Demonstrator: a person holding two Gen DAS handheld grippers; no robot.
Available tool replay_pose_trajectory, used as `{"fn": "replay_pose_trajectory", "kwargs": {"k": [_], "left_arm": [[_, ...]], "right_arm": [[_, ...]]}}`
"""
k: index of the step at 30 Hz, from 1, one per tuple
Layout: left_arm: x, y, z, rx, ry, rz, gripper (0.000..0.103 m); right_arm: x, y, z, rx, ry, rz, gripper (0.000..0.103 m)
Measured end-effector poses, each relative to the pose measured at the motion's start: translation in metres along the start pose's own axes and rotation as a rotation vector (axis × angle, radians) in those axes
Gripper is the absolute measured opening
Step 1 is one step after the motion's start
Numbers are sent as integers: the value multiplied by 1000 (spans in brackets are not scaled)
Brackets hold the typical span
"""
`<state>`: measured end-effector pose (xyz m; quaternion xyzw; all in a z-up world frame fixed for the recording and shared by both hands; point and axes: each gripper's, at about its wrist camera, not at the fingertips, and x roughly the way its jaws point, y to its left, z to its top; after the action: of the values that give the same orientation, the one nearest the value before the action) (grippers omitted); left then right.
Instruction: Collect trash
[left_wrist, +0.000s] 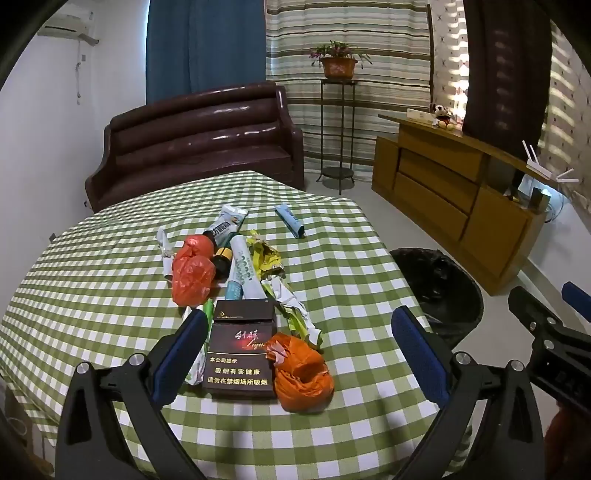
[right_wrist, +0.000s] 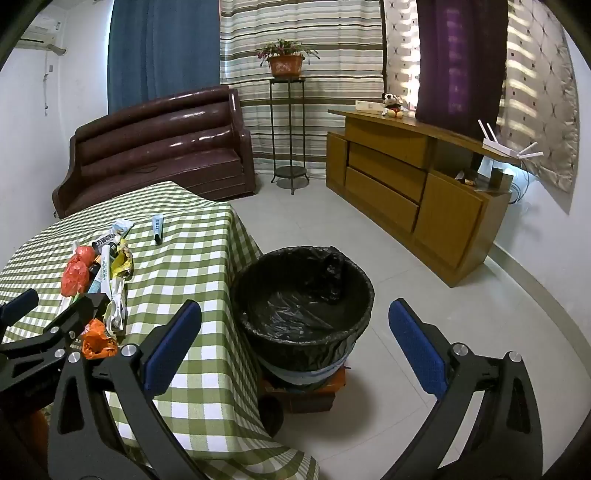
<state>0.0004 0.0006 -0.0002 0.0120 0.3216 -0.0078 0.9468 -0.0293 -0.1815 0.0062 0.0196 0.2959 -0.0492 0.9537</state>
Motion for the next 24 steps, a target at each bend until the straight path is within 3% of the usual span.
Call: {"fn": "replay_pose_trajectory", "kwargs": {"k": [24], "left_arm": [[-1,0,-1,13,-8,11,97]], "right_arm": [[0,-1,1,9,-2,5,99]]}}
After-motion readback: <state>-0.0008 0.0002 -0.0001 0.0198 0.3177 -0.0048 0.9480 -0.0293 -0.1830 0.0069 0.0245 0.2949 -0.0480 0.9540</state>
